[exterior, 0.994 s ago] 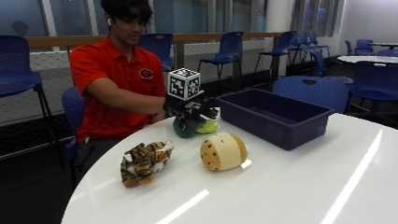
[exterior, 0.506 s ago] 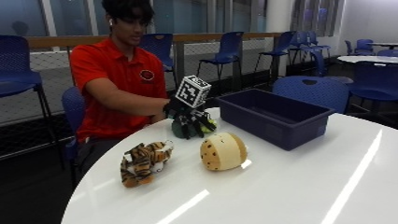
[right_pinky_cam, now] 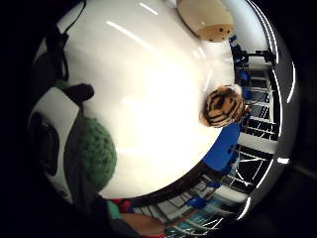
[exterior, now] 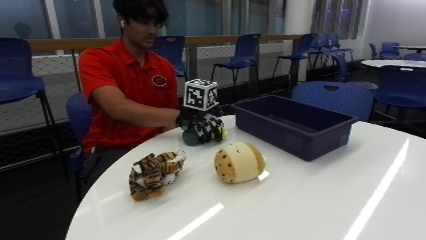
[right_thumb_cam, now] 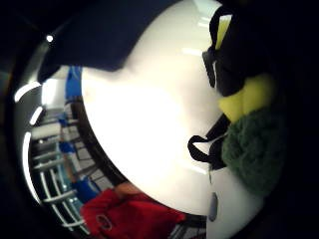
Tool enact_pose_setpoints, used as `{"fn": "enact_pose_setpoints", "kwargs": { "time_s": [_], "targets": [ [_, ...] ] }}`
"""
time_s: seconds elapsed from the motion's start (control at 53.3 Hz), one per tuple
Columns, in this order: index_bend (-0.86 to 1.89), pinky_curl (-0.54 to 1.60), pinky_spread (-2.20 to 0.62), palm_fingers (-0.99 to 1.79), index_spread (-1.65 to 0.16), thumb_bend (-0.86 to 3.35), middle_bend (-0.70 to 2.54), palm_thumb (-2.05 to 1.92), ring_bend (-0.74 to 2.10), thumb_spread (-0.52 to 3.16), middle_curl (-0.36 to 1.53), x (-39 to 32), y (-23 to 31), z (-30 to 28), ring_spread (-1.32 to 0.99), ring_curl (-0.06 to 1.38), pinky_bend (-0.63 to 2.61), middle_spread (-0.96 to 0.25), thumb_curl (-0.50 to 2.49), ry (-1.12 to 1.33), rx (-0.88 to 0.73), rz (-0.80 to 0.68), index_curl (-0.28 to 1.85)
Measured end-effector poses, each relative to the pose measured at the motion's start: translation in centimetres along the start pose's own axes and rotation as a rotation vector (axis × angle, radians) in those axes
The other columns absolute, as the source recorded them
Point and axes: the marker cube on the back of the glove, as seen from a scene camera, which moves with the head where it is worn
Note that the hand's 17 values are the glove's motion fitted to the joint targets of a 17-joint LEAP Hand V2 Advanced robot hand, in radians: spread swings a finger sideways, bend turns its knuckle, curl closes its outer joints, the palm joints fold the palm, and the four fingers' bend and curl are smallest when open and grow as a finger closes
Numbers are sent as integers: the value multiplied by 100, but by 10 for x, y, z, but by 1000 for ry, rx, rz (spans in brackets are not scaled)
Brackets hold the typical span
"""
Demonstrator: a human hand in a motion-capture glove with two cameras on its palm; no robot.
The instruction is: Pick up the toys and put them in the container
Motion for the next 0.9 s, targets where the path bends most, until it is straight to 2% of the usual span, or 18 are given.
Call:
{"fn": "enact_pose_setpoints", "kwargs": {
  "time_s": [0.188, 0.356, 0.45, 0.544, 0.844, 0.9],
  "targets": [
    [51, 39, -42, 100, -42, 21, 46, 71, 108, 91, 29, 21, -15, -18, -48, 51, 108, -36, 61, -57, 3, 71, 41],
    [54, 41, -43, 102, -42, 20, 49, 73, 107, 74, 33, 23, -39, -71, -50, 54, 105, -42, 71, -81, 34, 95, 48],
    [55, 42, -43, 102, -42, 20, 50, 73, 107, 66, 36, 6, -65, -129, -50, 55, 104, -43, 76, -66, 96, 83, 51],
    [56, 43, -43, 101, -42, 20, 51, 73, 107, 60, 38, -10, -88, -162, -51, 57, 105, -45, 80, -41, 137, 68, 55],
    [56, 46, -42, 94, -42, 19, 49, 72, 107, 47, 44, -81, -159, -207, -53, 61, 107, -46, 92, -109, 172, 13, 67],
    [57, 47, -43, 92, -43, 19, 48, 72, 107, 46, 45, -92, -168, -210, -53, 62, 108, -47, 94, -111, 206, -41, 70]
  ]
}}
